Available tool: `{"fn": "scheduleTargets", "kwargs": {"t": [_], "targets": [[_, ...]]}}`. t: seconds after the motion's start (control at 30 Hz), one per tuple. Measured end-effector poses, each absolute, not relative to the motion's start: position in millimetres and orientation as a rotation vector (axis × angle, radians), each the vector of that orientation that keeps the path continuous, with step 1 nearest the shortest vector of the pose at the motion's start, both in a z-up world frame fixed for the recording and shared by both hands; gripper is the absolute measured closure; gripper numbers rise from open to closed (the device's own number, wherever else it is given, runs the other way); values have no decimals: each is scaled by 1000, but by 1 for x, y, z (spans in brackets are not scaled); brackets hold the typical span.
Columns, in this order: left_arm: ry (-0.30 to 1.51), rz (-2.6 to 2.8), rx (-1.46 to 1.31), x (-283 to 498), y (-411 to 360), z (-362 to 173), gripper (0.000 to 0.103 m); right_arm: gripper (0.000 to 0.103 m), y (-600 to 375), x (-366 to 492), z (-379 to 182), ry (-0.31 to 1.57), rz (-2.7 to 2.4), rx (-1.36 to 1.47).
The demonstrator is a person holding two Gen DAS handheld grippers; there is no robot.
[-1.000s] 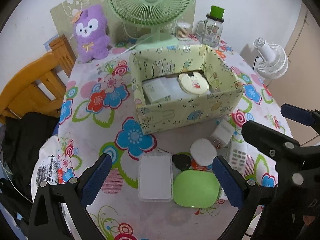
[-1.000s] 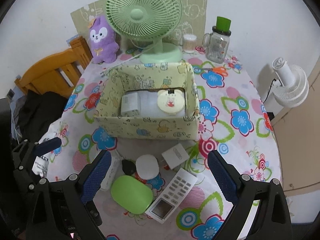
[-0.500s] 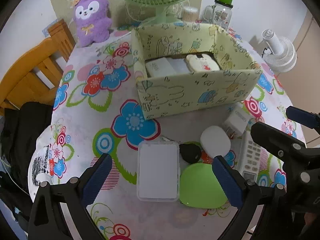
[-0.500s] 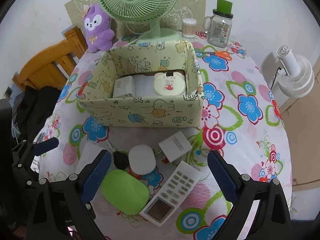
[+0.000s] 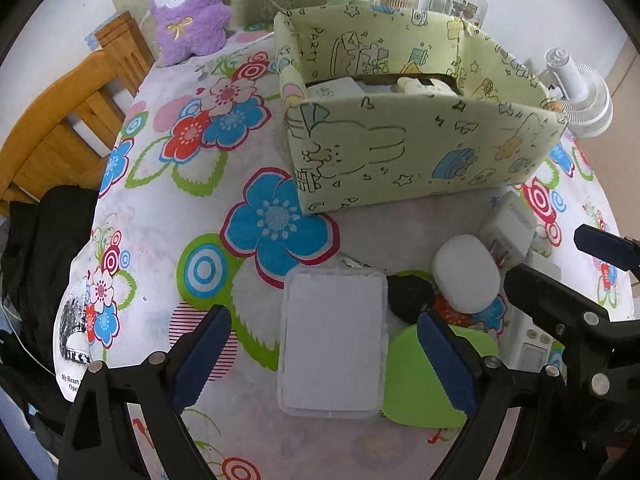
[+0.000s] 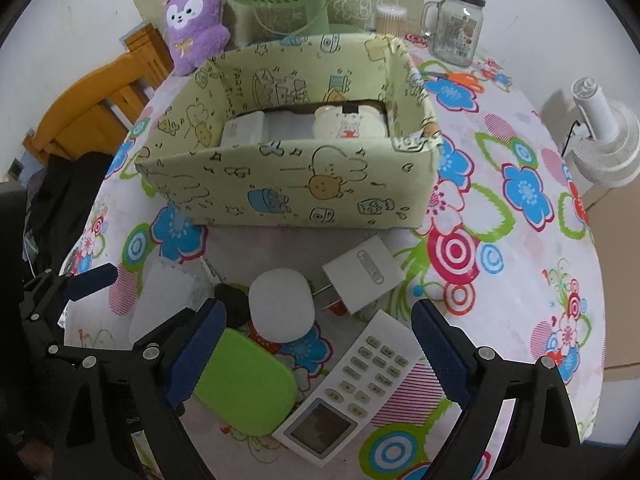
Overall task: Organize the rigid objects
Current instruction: 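Lower the left gripper onto the clear plastic case and close it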
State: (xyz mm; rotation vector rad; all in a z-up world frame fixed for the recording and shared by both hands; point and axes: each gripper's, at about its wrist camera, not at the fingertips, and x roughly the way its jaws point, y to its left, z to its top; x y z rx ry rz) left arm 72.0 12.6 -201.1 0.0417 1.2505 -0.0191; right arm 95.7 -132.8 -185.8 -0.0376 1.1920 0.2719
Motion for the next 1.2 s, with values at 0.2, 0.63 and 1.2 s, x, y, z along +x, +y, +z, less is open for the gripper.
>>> {"fn": "scheduleTargets", "kwargs": {"t": [0.2,0.63,1.2], "targets": [[1260,-5,34,72,16,-209,13,8,-127,98,-196,1209,285,-49],[1304,26,-11,74,20,-225,42,14,-119,103,-212,1253,287,-61],[1308,46,23,78,29,-226,42,24,-95,115,-219,1260,296,-158]]}}
